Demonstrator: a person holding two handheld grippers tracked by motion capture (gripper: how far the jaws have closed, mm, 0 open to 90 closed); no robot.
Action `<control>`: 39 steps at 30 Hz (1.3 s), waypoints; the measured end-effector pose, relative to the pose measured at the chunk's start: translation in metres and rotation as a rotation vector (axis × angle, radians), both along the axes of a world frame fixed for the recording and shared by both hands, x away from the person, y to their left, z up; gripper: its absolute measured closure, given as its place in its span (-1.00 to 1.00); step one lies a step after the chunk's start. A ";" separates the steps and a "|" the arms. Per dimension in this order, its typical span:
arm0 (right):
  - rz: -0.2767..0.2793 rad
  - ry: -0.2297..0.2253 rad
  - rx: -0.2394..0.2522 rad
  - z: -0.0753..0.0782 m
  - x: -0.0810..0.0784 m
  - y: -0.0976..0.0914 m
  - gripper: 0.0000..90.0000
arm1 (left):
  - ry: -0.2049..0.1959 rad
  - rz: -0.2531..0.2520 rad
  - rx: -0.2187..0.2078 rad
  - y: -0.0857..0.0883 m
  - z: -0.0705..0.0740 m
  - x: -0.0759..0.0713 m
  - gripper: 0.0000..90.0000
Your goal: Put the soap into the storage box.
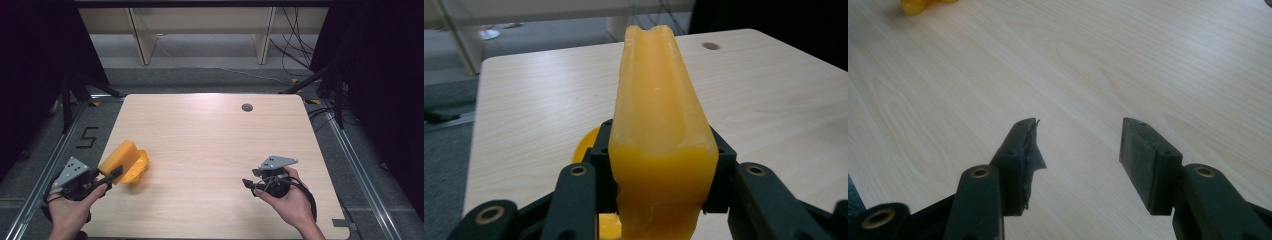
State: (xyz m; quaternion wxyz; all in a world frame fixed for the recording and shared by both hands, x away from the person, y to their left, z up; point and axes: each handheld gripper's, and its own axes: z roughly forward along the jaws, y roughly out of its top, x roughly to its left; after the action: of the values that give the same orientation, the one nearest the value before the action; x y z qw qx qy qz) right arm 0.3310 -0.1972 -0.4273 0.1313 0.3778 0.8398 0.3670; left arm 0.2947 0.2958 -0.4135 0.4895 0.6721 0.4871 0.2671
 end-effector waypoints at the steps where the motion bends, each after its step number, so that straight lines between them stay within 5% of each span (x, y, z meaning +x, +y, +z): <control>1: 0.004 -0.003 -0.001 0.000 0.000 0.000 0.11 | 0.003 0.023 -0.002 0.000 -0.002 0.002 0.34; 4: -0.006 0.020 0.003 0.001 0.000 0.002 0.10 | 0.021 0.063 -0.009 -0.002 -0.007 0.012 0.34; 16: 0.008 0.032 -0.003 -0.003 0.002 0.002 0.10 | 0.100 0.082 0.074 -0.008 -0.028 0.043 0.34; 25: 0.000 0.039 0.001 -0.002 0.002 0.002 0.10 | 0.142 0.089 0.100 -0.012 -0.037 0.049 0.34; 27: -0.009 -0.001 0.025 -0.006 0.003 0.003 0.10 | 0.145 0.092 0.111 -0.013 -0.038 0.048 0.34; 39: 0.003 0.044 0.007 -0.003 0.002 0.003 0.10 | 0.163 0.082 0.122 -0.015 -0.048 0.052 0.34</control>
State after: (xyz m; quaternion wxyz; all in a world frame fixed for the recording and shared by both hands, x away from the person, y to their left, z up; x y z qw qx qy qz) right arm 0.3326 -0.1946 -0.4305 0.1111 0.3851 0.8417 0.3619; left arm 0.3470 0.2806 -0.4616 0.3949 0.6997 0.5354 0.2605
